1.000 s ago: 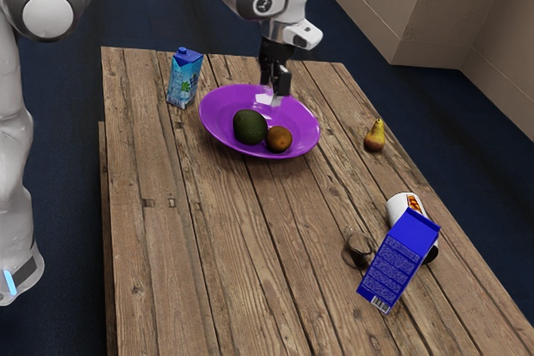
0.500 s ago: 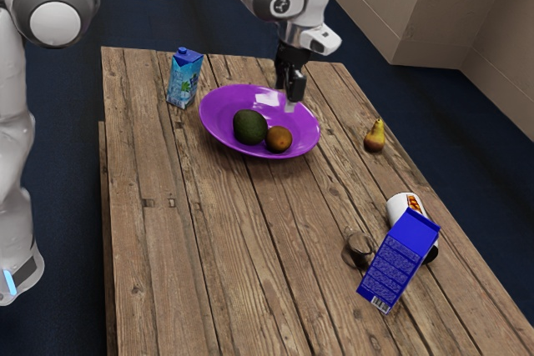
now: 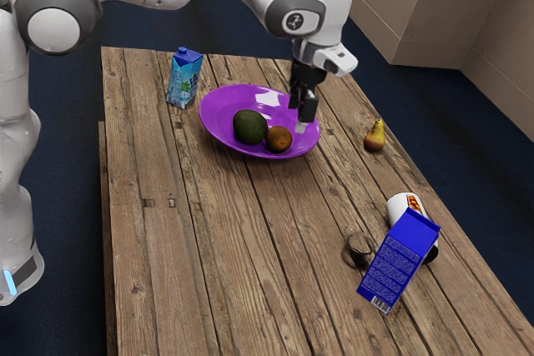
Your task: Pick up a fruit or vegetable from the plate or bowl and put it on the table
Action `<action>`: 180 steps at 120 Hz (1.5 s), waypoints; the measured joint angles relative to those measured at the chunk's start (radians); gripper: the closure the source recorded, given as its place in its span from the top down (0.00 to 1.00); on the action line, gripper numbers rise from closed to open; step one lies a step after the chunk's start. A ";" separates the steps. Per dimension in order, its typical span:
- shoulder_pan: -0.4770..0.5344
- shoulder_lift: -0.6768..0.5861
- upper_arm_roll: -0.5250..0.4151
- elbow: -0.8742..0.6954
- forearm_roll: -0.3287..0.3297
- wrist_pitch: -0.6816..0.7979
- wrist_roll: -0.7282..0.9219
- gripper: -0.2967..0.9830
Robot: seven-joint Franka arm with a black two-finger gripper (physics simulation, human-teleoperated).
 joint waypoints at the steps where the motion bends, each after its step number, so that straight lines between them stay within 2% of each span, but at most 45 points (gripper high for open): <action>1: -0.001 0.000 0.000 0.000 0.000 0.000 0.000 0.77; 50: 0.004 0.002 0.001 0.007 -0.009 -0.002 0.001 0.77; 75: 0.042 0.026 0.000 0.012 -0.020 0.000 0.003 0.77; 113: 0.052 0.037 0.002 -0.078 -0.047 0.068 0.006 0.77; 180: 0.093 0.042 0.001 -0.112 -0.057 0.114 0.015 0.77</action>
